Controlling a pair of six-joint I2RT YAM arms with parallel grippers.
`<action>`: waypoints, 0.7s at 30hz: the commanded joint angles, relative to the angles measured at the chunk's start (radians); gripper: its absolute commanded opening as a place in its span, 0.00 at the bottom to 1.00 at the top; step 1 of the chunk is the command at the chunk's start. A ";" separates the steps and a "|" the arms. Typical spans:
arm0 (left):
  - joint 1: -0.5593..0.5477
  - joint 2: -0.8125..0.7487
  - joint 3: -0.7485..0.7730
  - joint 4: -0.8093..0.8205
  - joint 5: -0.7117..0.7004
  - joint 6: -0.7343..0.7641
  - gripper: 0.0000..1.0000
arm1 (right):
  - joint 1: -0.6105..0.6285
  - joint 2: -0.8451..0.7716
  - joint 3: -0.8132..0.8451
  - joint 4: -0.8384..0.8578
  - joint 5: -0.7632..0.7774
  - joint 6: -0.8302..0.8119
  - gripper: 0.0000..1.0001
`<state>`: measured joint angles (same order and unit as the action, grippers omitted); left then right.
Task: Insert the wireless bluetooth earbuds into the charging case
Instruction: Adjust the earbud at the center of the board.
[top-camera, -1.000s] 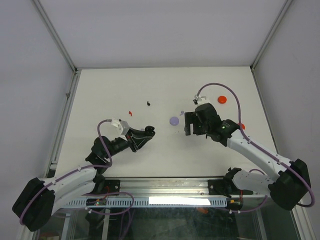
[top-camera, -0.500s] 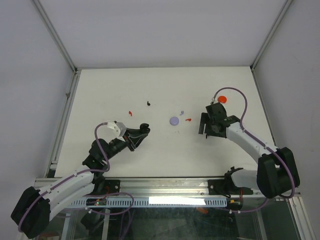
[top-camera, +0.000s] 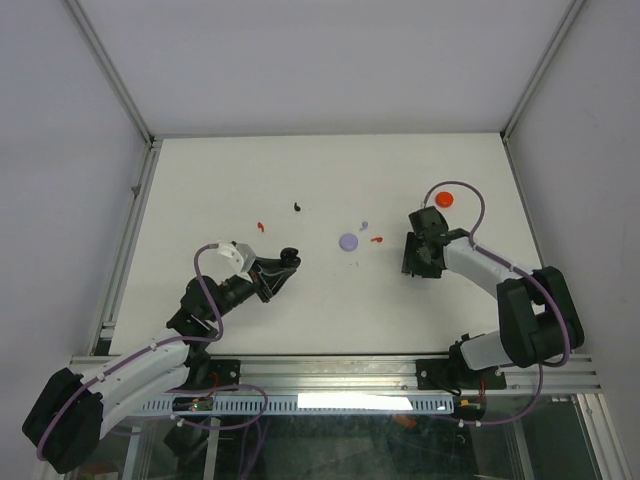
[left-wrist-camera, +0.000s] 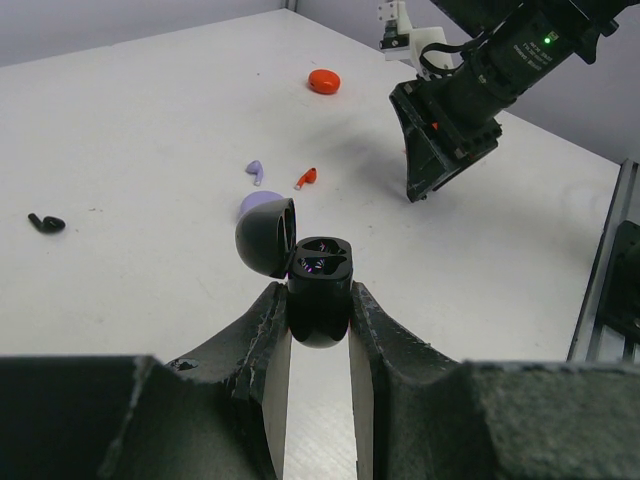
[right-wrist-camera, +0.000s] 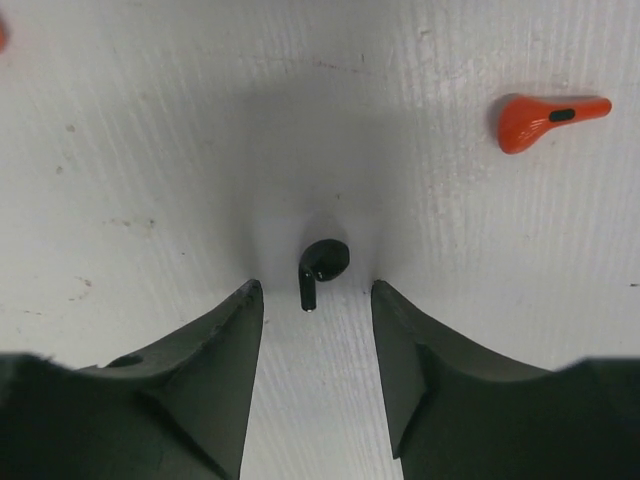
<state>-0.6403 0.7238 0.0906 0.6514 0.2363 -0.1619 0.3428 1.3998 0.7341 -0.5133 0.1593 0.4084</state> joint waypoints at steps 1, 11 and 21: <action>0.002 -0.005 -0.004 0.044 0.015 0.035 0.00 | -0.006 0.043 0.035 0.040 -0.011 -0.008 0.48; 0.001 -0.036 -0.020 0.055 0.026 0.035 0.00 | 0.001 0.107 0.059 0.022 0.002 -0.018 0.38; 0.001 -0.046 -0.020 0.057 0.038 0.036 0.00 | 0.155 0.154 0.112 -0.016 -0.009 0.007 0.27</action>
<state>-0.6403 0.6968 0.0837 0.6521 0.2562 -0.1585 0.4297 1.5200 0.8223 -0.5014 0.1787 0.3912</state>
